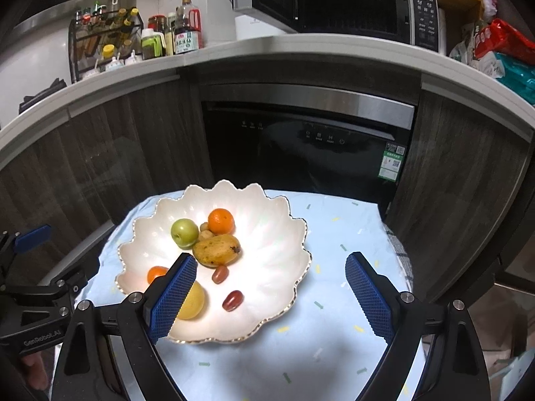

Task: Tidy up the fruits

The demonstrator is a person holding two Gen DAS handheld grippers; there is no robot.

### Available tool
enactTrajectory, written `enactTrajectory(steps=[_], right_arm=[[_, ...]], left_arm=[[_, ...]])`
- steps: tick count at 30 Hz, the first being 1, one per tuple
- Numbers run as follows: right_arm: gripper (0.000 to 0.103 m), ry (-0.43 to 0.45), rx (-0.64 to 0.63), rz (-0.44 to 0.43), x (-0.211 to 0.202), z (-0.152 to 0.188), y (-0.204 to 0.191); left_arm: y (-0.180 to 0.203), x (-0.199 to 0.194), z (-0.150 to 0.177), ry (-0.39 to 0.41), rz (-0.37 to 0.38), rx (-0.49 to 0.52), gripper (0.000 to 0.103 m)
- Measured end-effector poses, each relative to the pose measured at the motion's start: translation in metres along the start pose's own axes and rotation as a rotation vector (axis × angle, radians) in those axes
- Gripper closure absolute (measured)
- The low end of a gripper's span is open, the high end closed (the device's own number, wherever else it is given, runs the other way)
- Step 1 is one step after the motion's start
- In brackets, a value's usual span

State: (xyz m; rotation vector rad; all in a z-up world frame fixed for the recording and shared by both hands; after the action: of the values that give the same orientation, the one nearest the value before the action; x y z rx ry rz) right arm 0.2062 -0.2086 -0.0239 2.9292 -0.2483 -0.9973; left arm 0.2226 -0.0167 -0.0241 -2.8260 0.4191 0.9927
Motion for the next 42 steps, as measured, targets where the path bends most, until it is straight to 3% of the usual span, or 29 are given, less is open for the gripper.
enactTrajectory(steps=[19, 42], right_arm=[[0.011, 0.064, 0.022, 0.008, -0.073, 0.022, 0.016], [0.011, 0.097, 0.089, 0.071, -0.128, 0.085, 0.042]], left_arm=[[0.019, -0.072, 0.022, 0.060, -0.015, 0.001, 0.008], [0.030, -0.127, 0.088, 0.114, -0.078, -0.074, 0.008]])
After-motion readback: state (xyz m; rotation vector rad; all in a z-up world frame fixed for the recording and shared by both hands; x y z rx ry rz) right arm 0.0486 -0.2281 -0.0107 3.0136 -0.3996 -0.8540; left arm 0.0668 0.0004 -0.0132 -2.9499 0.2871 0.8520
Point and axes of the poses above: each gripper's, at about its wrist camera, not at the fingertips, and x roughly the way its jaws point, y to its right, z to its underside, the point moved 4 cm from there along x, roughly the way its jaws point, and after that the axes turned 10 degrees about z, right-handed, at the moved point
